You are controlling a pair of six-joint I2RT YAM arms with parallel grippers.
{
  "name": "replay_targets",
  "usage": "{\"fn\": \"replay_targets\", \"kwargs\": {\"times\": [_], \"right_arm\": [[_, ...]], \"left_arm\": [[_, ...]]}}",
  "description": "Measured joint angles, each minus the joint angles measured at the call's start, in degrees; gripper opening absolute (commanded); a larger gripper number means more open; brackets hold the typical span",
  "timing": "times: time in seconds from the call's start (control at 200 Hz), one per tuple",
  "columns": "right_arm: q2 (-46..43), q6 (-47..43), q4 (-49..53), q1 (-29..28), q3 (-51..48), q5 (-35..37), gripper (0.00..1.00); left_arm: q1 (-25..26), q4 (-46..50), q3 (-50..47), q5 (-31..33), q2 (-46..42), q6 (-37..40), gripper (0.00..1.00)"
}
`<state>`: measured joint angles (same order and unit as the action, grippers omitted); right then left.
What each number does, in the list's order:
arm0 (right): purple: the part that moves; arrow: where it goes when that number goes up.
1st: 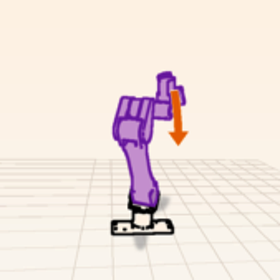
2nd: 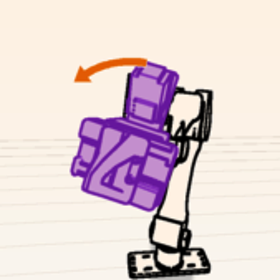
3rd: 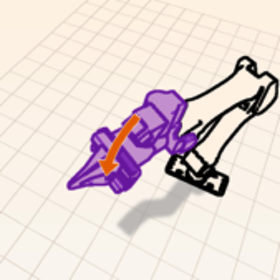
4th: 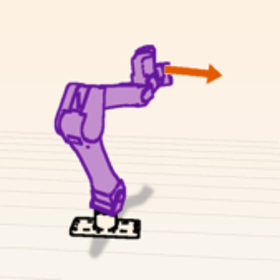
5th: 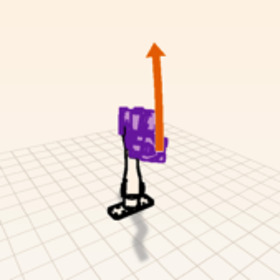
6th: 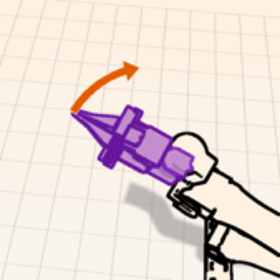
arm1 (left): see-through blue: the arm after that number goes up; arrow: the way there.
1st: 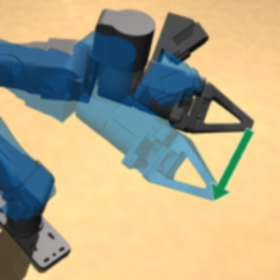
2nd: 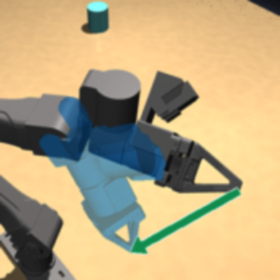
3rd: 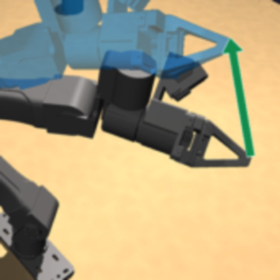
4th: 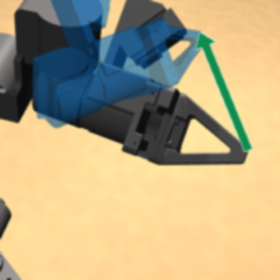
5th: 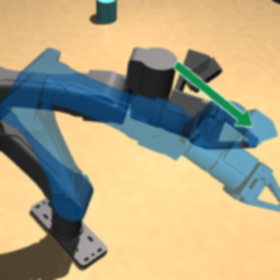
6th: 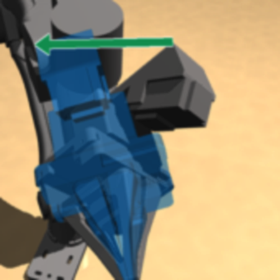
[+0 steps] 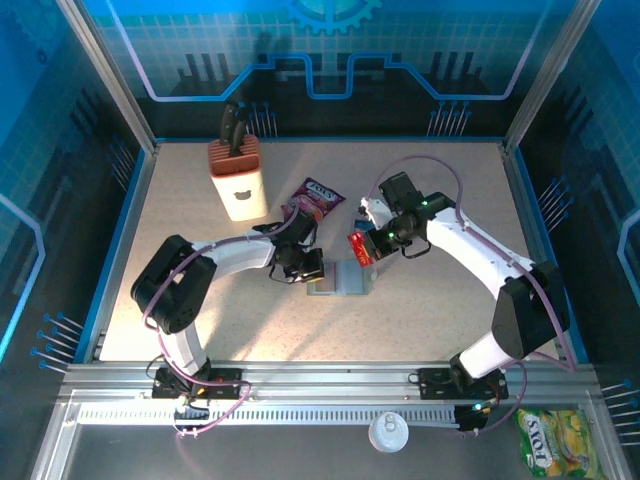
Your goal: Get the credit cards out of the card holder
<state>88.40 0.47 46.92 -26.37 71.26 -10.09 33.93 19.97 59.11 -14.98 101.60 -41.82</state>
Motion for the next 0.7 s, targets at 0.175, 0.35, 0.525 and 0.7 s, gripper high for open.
{"fn": "replay_targets", "kwargs": {"times": [0.175, 0.35, 0.525, 0.7], "right_arm": [[1.46, -14.25, 3.52, 0.98, 2.29, 5.46, 0.0], [3.41, -28.15, 5.49, 2.82, 6.43, 8.26, 0.0], [9.35, -36.92, 8.59, 5.01, 16.35, 8.2, 0.0], [16.61, -42.45, 11.78, 7.08, 26.08, 7.37, 0.0]], "left_arm": [[0.0, 0.39, 0.61, 0.02, 0.0, 0.17, 0.03], [-0.35, 0.81, 2.69, 0.04, -0.2, 1.18, 0.03], [-0.9, 1.16, 2.91, 0.24, -1.07, 1.49, 0.03], [-1.11, 2.25, 2.91, 0.28, -1.4, 1.49, 0.04]]}}
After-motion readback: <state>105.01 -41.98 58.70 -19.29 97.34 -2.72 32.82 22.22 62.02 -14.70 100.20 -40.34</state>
